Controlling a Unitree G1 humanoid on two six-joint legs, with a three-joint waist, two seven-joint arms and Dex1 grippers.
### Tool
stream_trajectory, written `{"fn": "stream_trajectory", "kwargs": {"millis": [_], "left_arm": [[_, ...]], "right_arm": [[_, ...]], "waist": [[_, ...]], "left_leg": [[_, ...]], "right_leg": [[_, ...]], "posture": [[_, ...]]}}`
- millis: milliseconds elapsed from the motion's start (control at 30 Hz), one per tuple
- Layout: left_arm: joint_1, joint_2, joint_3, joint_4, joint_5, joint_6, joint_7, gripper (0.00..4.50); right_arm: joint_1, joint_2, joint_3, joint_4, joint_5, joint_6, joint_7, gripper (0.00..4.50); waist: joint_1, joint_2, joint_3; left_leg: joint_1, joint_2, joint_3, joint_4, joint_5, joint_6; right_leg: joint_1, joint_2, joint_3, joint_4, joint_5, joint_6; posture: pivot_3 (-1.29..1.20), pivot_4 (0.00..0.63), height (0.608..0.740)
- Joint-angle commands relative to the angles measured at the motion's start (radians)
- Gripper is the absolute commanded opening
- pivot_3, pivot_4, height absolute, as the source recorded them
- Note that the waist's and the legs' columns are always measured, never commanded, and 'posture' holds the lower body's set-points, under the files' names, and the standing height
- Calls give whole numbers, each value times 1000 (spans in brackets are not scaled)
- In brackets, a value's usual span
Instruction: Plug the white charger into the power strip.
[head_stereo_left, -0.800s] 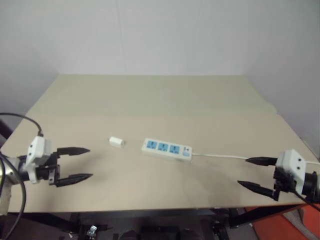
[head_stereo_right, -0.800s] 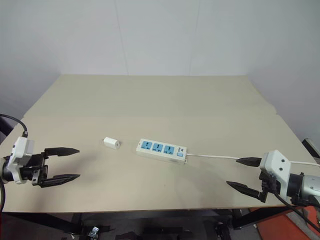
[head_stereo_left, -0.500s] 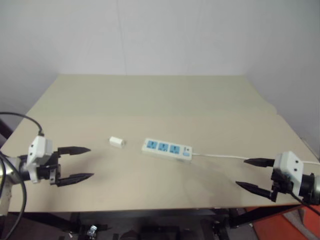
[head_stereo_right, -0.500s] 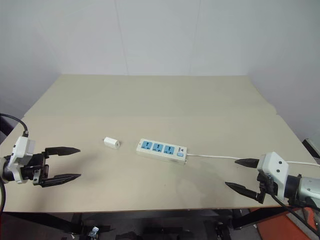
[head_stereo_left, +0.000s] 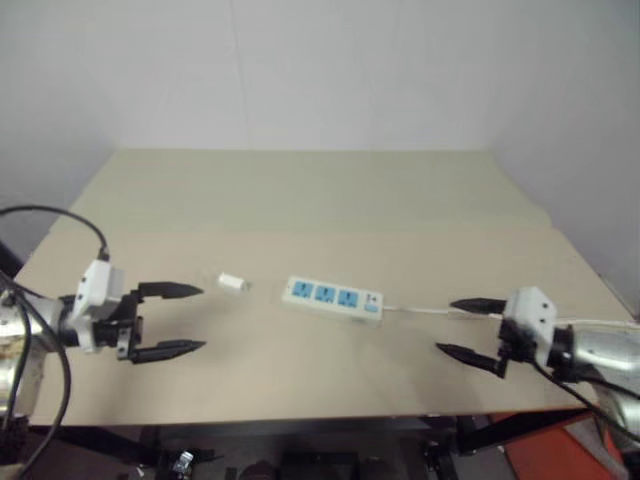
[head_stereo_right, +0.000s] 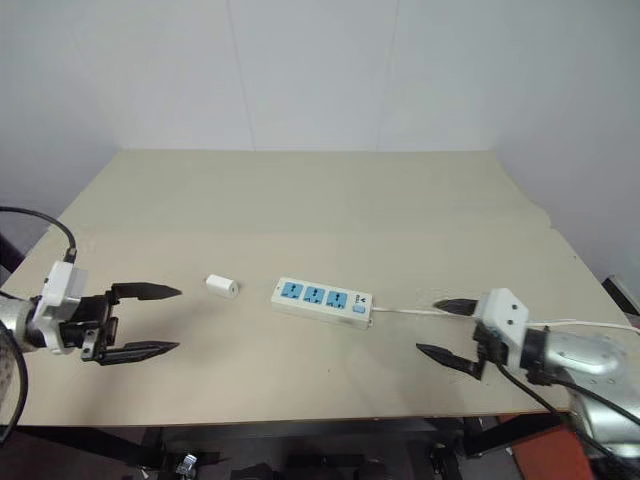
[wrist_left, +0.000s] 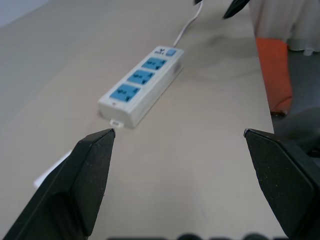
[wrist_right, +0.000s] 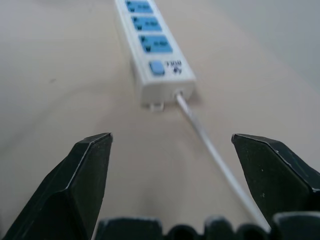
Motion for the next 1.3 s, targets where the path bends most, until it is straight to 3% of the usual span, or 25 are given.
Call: {"fn": "stream_trajectory", "kwargs": {"millis": [33, 533, 1133, 1233, 1300], "left_arm": [[-54, -19, -36, -29, -12, 16, 13, 4500], [-73, -30, -67, -32, 11, 3, 36, 4500], [-7, -27, -43, -83, 4, 20, 65, 4500], [-10, -34, -51, -83, 10, 19, 70, 4500], [-21, -39, -58, -80, 12, 15, 72, 4500]], "right_arm": [[-117, 46, 62, 141, -45, -93, 2, 4466], [-418, 216, 208, 656, -134, -306, 102, 4466], [-541, 308, 176, 931, -116, -352, 194, 4466], [-537, 311, 170, 942, -114, -356, 200, 3559], [-533, 315, 166, 940, -120, -367, 183, 3413]], "waist": [[-1, 0, 0], [-2, 0, 0], [-3, 1, 1], [-4, 1, 1], [-4, 1, 1]], "left_leg": [[0, 0, 0, 0, 0, 0], [-2, 1, 0, 0, 0, 0], [-2, 1, 0, 0, 0, 0], [-1, 1, 0, 0, 0, 0], [-1, 1, 0, 0, 0, 0]], "right_leg": [[0, 0, 0, 0, 0, 0], [-2, 1, 0, 0, 0, 0], [-2, 0, 0, 1, 0, 0], [-1, 0, 0, 1, 0, 0], [-1, 0, 0, 1, 0, 0]], "posture": [[0, 150, 740], [0, 150, 740], [0, 150, 740], [0, 150, 740], [0, 150, 740]]}}
